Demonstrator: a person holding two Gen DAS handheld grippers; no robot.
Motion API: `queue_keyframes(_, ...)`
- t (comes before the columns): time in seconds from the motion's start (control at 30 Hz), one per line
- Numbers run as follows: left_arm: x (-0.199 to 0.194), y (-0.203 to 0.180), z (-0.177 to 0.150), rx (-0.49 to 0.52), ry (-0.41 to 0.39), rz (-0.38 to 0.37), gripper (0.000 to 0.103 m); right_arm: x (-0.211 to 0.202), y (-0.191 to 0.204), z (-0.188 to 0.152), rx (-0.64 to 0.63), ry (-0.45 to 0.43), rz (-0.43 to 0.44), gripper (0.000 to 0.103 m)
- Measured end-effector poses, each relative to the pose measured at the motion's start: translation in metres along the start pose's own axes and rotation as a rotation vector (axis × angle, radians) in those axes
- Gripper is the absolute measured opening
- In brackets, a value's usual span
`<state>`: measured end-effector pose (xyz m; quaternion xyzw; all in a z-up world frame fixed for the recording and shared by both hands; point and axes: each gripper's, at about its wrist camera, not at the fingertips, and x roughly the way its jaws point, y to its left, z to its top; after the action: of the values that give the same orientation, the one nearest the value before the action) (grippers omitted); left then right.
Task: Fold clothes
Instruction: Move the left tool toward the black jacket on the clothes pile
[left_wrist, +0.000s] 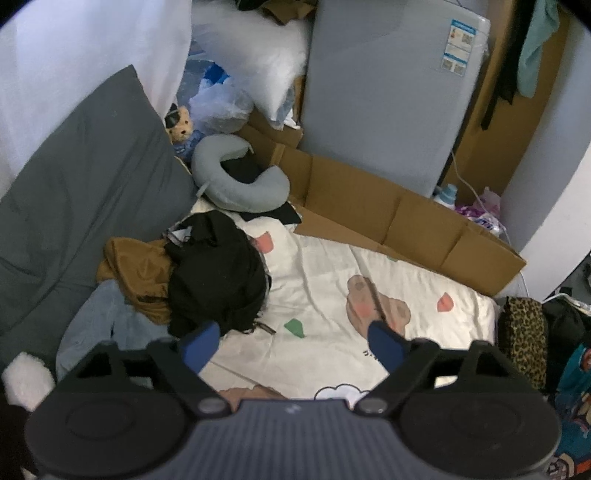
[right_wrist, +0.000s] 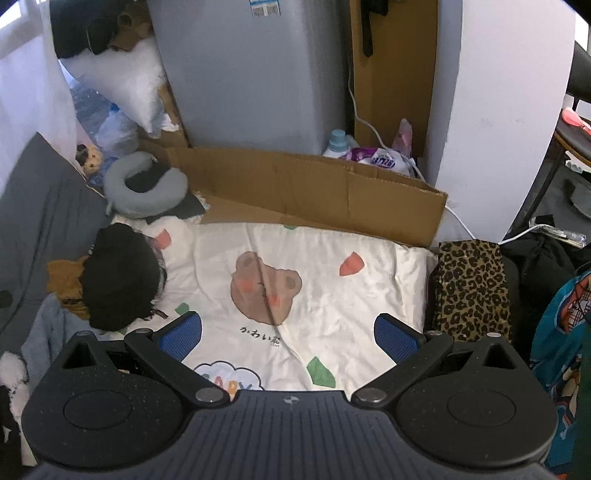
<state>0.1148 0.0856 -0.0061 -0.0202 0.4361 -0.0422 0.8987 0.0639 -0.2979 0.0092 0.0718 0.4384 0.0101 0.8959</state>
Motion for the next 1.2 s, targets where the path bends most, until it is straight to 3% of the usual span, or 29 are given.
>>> queue_keyframes(0.27,0.028,0.015,0.005,-0.002,0.008,0.005,0.087,0.035,0.002,0.015,-0.032,0.010,-0.003,0.102)
queue_keyframes(0.6,0.066,0.036,0.010,-0.052,0.013,0.034,0.102,0.076,-0.001,0.027,-0.029,0.006,0.025,0.102)
queue_keyframes(1.2,0.134,0.043,0.007,-0.046,-0.031,0.076,0.102,0.151,0.003,0.031,-0.071,0.007,0.056,0.102)
